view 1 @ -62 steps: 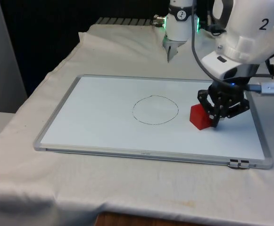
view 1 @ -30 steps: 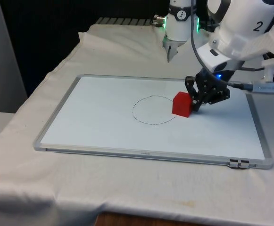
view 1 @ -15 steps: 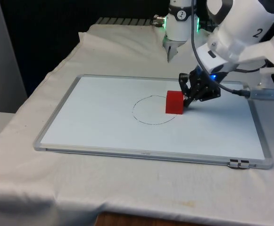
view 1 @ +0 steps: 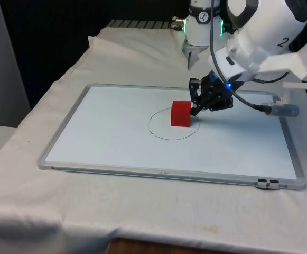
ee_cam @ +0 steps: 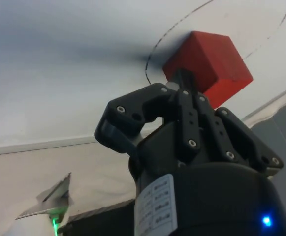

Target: Push the cube into the marked area.

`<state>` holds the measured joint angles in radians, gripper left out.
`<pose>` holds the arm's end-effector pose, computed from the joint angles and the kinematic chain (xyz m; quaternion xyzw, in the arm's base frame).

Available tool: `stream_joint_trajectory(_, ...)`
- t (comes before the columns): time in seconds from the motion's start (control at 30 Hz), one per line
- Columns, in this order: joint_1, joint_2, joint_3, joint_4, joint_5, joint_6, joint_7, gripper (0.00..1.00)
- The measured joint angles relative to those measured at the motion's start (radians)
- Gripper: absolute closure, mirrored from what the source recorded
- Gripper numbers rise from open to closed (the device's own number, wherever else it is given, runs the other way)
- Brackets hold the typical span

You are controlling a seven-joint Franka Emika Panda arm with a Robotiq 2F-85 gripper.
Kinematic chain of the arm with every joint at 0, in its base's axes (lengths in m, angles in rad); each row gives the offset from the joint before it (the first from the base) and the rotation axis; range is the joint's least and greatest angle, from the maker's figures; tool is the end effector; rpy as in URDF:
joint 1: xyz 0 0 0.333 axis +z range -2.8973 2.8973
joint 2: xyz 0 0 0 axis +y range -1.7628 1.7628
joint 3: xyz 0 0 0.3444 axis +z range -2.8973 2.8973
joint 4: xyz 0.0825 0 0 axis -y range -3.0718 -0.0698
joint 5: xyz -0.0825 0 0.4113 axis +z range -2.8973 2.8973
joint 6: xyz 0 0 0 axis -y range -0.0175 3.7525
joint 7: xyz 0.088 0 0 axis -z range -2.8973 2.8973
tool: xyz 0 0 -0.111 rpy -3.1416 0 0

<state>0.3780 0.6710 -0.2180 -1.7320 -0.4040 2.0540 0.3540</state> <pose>0.6613 0.0944 0.1837 0.9584 0.0397 -0.1036 0.2631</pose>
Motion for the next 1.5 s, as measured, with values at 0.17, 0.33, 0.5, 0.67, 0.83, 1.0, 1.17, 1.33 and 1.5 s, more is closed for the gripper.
stream_joint_trajectory(0.17,-0.001,0.000,-0.001,0.001,-0.047,-0.014,0.022,1.00)
stream_joint_trajectory(0.33,0.003,-0.022,0.007,0.002,-0.050,-0.019,0.033,1.00)
stream_joint_trajectory(0.5,0.003,-0.030,0.021,0.002,-0.050,-0.018,0.046,1.00)
stream_joint_trajectory(0.67,0.003,-0.039,0.040,0.005,-0.049,-0.015,0.064,1.00)
stream_joint_trajectory(0.83,0.002,-0.046,0.052,0.005,-0.045,-0.013,0.078,1.00)
stream_joint_trajectory(1.0,0.002,-0.055,0.059,0.004,-0.030,-0.010,0.094,1.00)
stream_joint_trajectory(1.17,0.001,-0.062,0.063,0.002,-0.015,-0.004,0.113,1.00)
stream_joint_trajectory(1.33,0.001,-0.066,0.064,0.001,0.007,0.007,0.124,1.00)
stream_joint_trajectory(1.5,-0.003,-0.069,0.063,0.004,0.026,0.019,0.120,1.00)
